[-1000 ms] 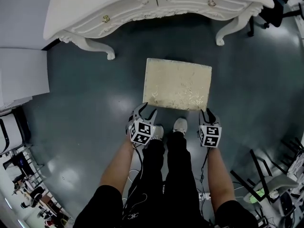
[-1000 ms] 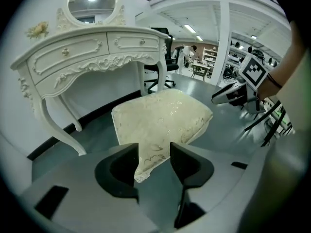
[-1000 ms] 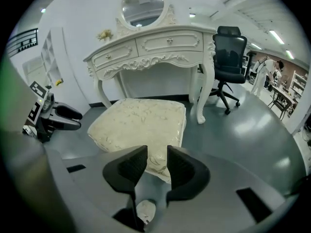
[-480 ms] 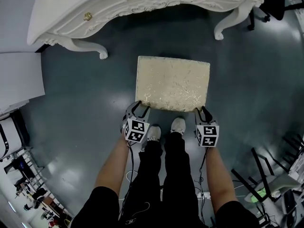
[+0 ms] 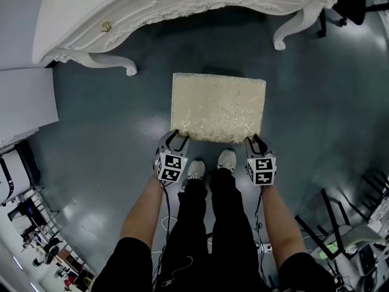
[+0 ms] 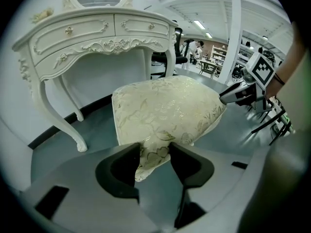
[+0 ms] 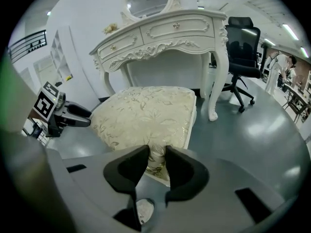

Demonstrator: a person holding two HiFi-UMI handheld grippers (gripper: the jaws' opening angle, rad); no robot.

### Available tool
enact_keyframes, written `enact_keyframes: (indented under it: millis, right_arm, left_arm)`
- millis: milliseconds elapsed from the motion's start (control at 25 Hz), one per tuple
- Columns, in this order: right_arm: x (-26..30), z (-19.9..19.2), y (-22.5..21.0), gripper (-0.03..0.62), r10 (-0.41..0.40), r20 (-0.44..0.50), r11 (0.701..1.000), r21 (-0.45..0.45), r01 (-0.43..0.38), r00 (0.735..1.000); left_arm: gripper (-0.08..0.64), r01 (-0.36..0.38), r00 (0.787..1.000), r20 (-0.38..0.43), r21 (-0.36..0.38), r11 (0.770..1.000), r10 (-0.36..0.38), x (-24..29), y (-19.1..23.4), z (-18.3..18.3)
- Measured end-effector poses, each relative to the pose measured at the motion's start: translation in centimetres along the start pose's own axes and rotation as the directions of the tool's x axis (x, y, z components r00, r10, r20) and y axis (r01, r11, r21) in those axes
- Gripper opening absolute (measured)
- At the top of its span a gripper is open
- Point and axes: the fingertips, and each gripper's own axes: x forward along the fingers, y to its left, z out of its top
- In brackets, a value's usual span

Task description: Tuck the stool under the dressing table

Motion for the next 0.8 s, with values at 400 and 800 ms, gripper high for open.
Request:
enact_keyframes:
  millis: [400, 800]
  right_arm:
    - [3.1, 4.7, -2.0, 0.129, 0.009, -0.041, 0.996, -0.089, -0.013, 0.999]
    - [3.5, 5.8, -2.0, 0.129, 0.031, -0.068, 0.990, -0.133, -0.040, 0.997]
  left_arm:
    - [0.207, -0.034, 0.999, -0.011, -0.078, 0.996, 0.033, 1.7, 1.9, 2.7]
    - [0.206, -0.015, 1.000, 0.000, -0.074, 0.997, 0.015, 2.0, 2.3, 3.2]
